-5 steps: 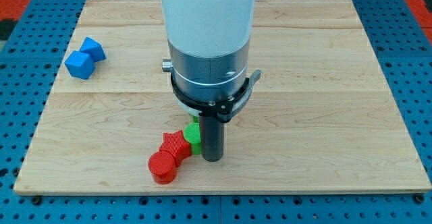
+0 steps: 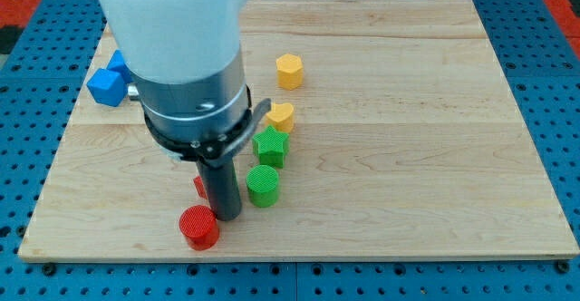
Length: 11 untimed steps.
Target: Separate the red circle and red star
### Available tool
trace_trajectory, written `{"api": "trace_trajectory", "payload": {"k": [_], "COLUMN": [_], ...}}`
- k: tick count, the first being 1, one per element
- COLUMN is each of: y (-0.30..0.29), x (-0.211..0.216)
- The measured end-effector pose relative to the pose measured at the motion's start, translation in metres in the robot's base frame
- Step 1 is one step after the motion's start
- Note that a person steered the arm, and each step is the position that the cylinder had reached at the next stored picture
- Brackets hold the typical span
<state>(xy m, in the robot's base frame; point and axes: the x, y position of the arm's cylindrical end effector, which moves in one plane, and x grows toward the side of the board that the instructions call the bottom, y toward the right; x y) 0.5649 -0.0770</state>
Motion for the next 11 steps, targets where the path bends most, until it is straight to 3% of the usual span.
{"api": "trace_trajectory", "payload": {"k": [8, 11], "y": [-0.003, -0.008], "x": [-0.145, -0.112]}}
